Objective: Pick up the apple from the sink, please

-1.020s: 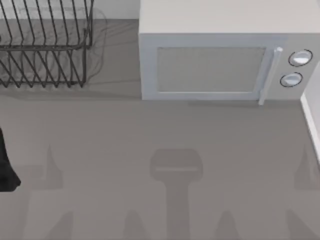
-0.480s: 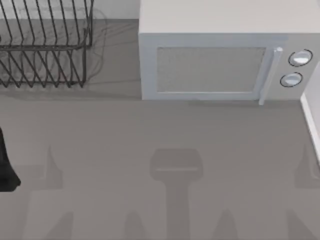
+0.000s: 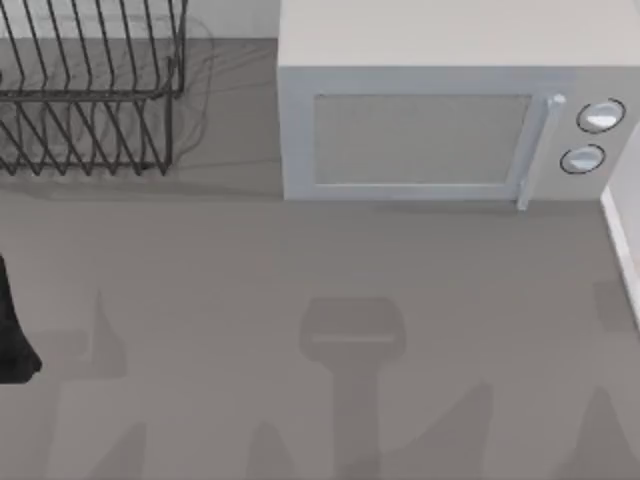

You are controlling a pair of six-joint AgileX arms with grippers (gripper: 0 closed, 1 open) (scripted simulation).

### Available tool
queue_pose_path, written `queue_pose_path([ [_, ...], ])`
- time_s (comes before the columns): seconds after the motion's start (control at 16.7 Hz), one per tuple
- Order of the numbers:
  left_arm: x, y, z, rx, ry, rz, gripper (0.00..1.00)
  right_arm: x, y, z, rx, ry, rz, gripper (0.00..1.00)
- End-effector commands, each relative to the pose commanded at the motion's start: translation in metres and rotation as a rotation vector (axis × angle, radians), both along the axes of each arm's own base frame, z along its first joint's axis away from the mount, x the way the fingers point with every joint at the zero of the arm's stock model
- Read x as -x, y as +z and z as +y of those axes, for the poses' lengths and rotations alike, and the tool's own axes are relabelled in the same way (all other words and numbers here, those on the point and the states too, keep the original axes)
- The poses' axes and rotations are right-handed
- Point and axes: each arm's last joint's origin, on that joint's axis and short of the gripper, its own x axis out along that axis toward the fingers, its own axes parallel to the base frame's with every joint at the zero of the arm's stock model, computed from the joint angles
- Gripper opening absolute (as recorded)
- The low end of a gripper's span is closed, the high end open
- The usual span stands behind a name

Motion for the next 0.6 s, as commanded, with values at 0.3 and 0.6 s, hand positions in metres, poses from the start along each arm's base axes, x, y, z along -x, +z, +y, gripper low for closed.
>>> queue_pose_path([
  [0.3,0.0,0.0,0.0,0.0,0.0,0.0,1.0,-0.081,0.012,-0.026,-0.004,-0.027,0.421,1.0],
  [0.6,0.0,0.0,0.0,0.0,0.0,0.0,1.0,-0.162,-0.025,-0.062,-0.054,-0.024,0.802,1.0],
])
